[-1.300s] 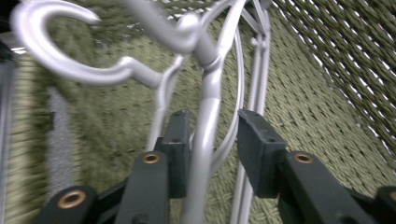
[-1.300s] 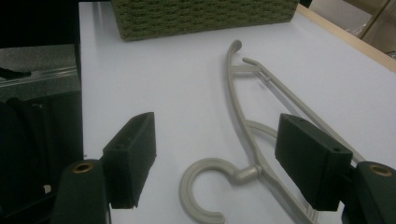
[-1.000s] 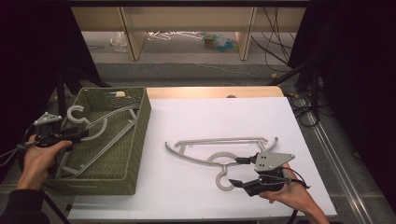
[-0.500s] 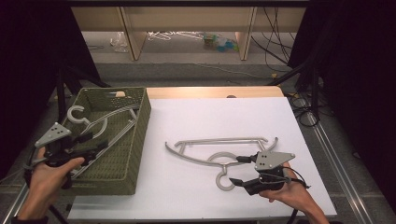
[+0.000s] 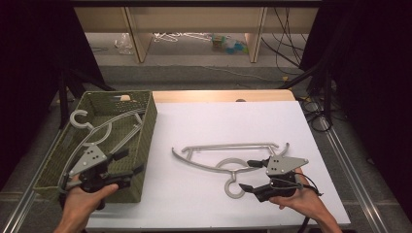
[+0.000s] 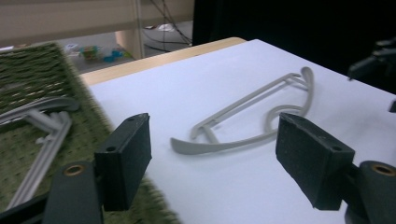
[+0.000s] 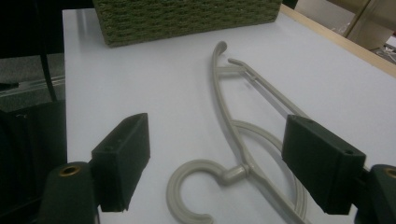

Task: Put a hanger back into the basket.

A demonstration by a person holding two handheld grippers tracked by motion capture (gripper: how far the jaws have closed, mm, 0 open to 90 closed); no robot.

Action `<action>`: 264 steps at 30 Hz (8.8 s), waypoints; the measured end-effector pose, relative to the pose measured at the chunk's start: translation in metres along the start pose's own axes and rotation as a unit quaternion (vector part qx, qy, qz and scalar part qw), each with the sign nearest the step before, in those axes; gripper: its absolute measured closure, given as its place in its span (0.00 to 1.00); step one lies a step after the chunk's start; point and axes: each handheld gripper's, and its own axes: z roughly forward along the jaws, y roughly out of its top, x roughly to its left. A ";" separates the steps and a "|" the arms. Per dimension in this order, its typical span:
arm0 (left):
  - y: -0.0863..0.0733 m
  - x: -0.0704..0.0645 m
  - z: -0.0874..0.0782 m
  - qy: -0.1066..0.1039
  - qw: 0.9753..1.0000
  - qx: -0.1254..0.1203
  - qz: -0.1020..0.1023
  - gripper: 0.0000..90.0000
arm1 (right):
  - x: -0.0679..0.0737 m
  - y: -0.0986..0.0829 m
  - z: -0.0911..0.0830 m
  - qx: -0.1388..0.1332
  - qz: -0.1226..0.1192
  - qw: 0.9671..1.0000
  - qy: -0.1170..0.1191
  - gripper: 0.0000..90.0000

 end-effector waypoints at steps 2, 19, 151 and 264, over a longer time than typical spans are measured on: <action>-0.002 -0.009 0.003 -0.012 1.000 -0.002 0.002 0.28 | -0.001 0.000 0.000 -0.004 0.003 1.000 0.000 0.24; -0.027 -0.040 0.024 -0.058 0.998 -0.014 0.017 0.18 | -0.002 -0.002 0.000 -0.011 0.005 1.000 0.001 0.20; -0.059 -0.085 0.138 -0.059 0.963 0.148 0.216 0.32 | -0.038 0.003 0.059 0.256 -0.152 0.932 0.206 0.91; 0.088 0.004 0.014 -0.101 0.988 0.089 0.070 0.88 | -0.009 -0.001 -0.001 0.045 0.073 0.996 -0.038 0.31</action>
